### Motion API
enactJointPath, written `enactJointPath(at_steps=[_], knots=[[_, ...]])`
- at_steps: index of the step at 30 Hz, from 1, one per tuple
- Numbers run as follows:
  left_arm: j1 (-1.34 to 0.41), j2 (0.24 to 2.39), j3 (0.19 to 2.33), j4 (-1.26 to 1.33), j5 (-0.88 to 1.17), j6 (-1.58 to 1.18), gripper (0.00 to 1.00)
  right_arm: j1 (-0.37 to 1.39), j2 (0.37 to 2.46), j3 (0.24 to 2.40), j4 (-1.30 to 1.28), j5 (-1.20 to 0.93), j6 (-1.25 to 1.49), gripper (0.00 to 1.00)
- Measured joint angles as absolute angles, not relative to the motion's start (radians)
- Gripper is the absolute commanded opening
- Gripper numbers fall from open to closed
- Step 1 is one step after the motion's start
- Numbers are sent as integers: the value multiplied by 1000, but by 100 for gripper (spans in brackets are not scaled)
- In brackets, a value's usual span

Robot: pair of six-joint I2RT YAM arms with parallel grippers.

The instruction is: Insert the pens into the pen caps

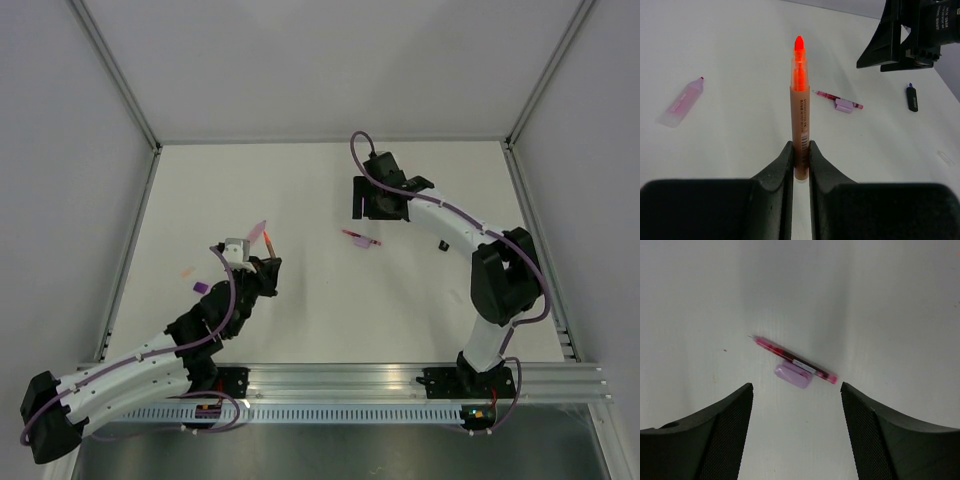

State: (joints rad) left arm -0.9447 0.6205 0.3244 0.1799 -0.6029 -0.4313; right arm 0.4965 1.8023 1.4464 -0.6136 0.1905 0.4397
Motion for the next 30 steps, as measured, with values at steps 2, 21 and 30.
enactJointPath(at_steps=[2, 21, 30], knots=[[-945, 619, 331, 153, -601, -444, 2, 508, 1792, 1411, -511, 142, 463, 77], [-945, 560, 386, 99, -592, -479, 2, 527, 1707, 1340, -329, 155, 257, 76], [-945, 542, 386, 74, -593, -509, 2, 528, 1692, 1160, -150, 19, 250, 76]])
